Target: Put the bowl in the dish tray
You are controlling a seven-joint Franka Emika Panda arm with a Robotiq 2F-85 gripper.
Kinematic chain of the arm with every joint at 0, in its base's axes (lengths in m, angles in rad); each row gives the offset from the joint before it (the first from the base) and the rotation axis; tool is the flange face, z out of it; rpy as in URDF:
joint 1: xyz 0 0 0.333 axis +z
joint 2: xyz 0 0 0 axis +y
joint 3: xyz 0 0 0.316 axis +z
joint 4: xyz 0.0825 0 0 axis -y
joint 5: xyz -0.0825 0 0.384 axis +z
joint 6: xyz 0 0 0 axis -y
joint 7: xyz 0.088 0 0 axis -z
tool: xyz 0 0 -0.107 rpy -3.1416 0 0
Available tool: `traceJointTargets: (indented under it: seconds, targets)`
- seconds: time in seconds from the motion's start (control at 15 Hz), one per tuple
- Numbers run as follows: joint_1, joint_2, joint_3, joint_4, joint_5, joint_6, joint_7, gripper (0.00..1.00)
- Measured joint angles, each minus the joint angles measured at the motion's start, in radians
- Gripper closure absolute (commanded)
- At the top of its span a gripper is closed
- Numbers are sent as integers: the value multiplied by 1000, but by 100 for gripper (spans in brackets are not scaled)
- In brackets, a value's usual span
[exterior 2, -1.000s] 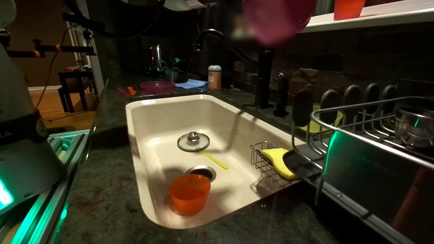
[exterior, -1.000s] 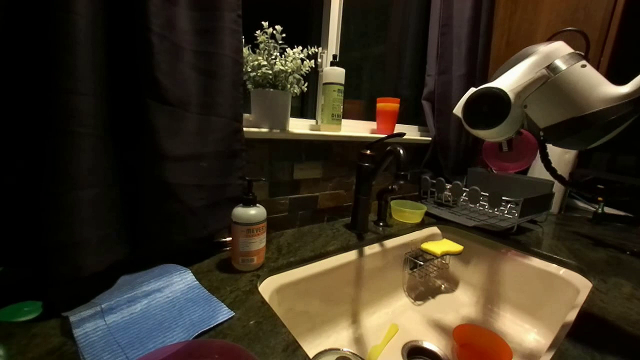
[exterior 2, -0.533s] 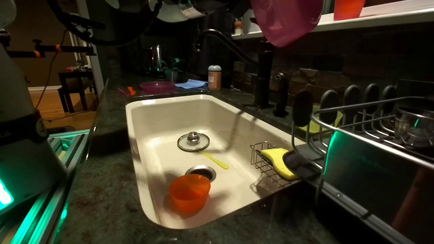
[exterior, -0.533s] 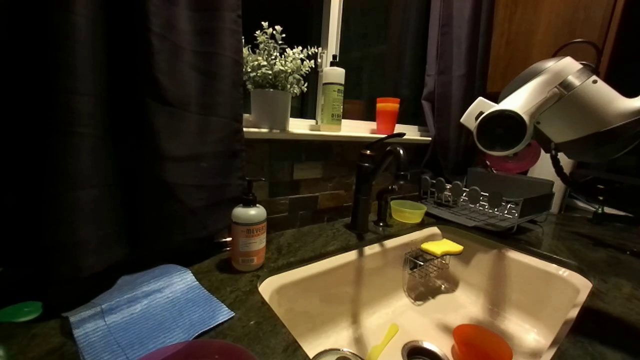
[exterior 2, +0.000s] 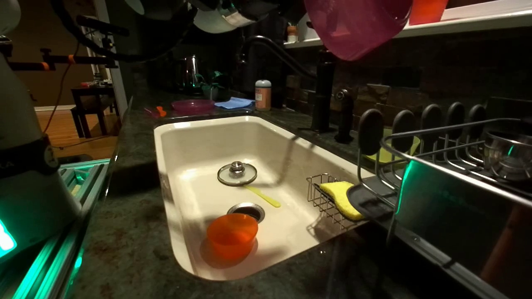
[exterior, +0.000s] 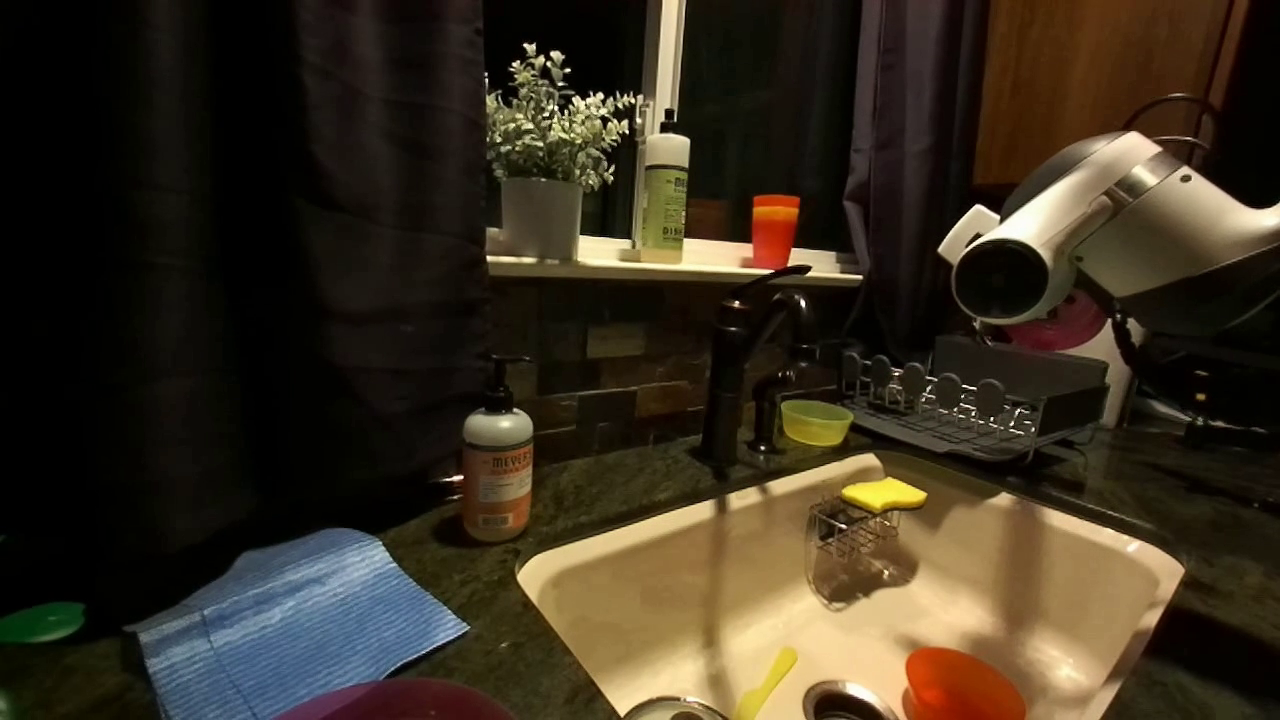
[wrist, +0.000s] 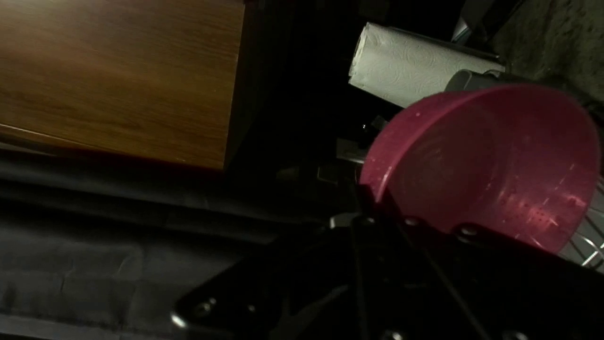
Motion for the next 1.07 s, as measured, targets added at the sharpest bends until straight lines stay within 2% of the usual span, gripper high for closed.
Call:
traceJointTargets:
  seconds: [0.6,1.07]
  targets:
    - [-3,94,-21,10,-28,-1,123,99]
    - [-3,178,-15,43,-46,-108,279,99]
